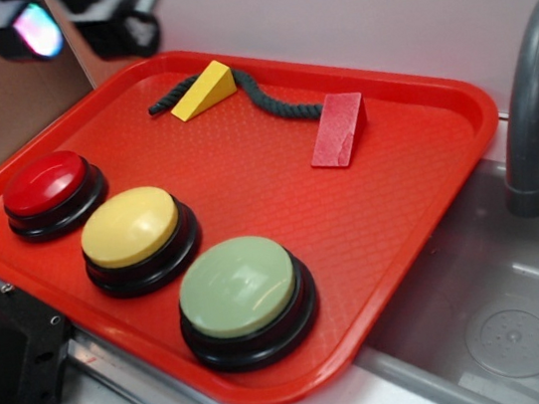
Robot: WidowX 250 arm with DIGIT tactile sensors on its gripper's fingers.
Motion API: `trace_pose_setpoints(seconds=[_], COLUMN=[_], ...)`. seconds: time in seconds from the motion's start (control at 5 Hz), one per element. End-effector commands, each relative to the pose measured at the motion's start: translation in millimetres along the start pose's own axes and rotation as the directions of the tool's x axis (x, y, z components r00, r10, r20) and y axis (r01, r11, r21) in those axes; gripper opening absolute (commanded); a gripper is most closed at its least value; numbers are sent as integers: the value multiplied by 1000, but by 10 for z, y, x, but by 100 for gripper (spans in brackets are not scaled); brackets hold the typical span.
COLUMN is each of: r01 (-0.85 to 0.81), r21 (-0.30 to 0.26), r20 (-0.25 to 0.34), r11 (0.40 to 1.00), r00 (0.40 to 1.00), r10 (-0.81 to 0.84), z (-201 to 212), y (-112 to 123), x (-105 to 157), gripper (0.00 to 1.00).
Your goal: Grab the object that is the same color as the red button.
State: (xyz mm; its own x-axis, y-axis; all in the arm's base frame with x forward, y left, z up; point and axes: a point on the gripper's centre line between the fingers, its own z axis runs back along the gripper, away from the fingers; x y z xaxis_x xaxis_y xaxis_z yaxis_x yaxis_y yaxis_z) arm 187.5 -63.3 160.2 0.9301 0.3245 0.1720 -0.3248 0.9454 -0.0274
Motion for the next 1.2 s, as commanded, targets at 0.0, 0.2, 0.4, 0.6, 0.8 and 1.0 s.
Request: trace_pose_setpoints(seconds=[0.0,0.2,0.4,0.6,0.8,1.0], r01=[-152,-200,-208,-222,-233,-232], r21=[-43,-38,-24,10,33,59], r20=[133,171,179,175,175,178], r11=[988,979,978,975,972,971], r00=[979,964,961,960,959,959], r10=[156,203,209,217,223,219], z=[-391,-700,-908,-1087,-1187,-1279], y=[-458,-635,-699,-704,-680,-646], x=[500,692,830,967,1022,1068], gripper=[100,100,100,100,100,100])
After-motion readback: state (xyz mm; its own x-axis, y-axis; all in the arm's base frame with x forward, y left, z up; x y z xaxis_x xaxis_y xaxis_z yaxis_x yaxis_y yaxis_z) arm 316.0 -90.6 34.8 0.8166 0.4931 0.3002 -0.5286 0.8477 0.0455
